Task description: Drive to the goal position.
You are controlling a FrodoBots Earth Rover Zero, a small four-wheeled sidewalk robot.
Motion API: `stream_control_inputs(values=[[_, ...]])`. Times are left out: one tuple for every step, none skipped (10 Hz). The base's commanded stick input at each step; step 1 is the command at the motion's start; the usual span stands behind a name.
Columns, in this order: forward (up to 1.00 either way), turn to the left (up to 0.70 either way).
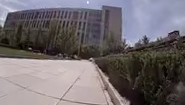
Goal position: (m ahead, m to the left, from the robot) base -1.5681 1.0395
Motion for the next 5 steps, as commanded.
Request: stream_control_inputs(values=[[0.04,0.00],[0.04,0.00],[0.04,0.00],[0.00,0.00],[0.00,0.00]])
